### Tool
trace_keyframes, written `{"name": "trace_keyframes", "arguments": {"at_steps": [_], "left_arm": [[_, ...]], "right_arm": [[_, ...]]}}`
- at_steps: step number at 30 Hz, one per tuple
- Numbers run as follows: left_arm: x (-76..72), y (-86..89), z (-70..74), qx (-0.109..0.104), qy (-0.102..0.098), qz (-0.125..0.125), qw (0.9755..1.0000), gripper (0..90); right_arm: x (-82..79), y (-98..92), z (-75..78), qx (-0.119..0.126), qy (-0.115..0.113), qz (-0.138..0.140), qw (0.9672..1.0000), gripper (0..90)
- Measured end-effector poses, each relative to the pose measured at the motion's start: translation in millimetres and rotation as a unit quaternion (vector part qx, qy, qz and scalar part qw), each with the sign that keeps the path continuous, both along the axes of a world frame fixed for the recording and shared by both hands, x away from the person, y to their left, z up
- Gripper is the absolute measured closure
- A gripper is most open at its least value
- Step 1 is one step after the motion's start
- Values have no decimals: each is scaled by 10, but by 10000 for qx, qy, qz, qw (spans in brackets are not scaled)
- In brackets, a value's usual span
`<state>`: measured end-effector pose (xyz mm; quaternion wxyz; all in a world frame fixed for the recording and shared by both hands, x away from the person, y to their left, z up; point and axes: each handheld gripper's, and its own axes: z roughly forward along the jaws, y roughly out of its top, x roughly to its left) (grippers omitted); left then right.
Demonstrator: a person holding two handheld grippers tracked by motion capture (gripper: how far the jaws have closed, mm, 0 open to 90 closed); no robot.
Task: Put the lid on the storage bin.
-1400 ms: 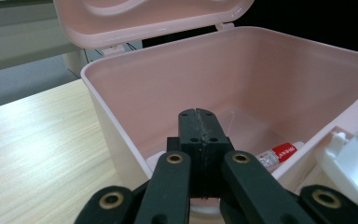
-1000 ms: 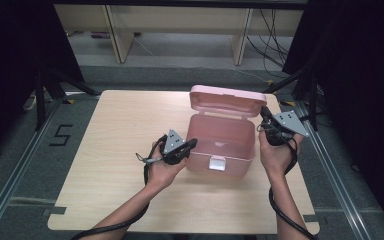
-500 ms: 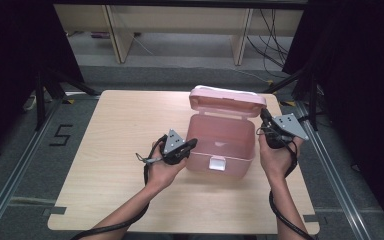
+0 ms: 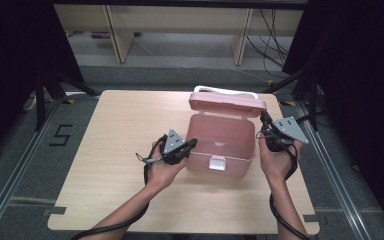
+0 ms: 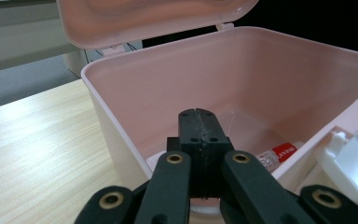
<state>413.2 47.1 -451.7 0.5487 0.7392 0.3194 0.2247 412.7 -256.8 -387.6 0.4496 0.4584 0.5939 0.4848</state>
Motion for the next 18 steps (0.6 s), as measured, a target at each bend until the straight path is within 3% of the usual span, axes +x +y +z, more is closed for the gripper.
{"name": "trace_keyframes", "arguments": {"at_steps": [14,15,18], "left_arm": [[7,3,13,71,41,-49,10000,900],[7,3,13,66,44,-49,10000,900],[8,2,14,68,45,-42,10000,900]], "right_arm": [[-54,1,-40,82,4,2,10000,891],[-55,-10,-38,0,-10,8,10000,891],[-82,7,-53,107,37,-19,9999,891]]}}
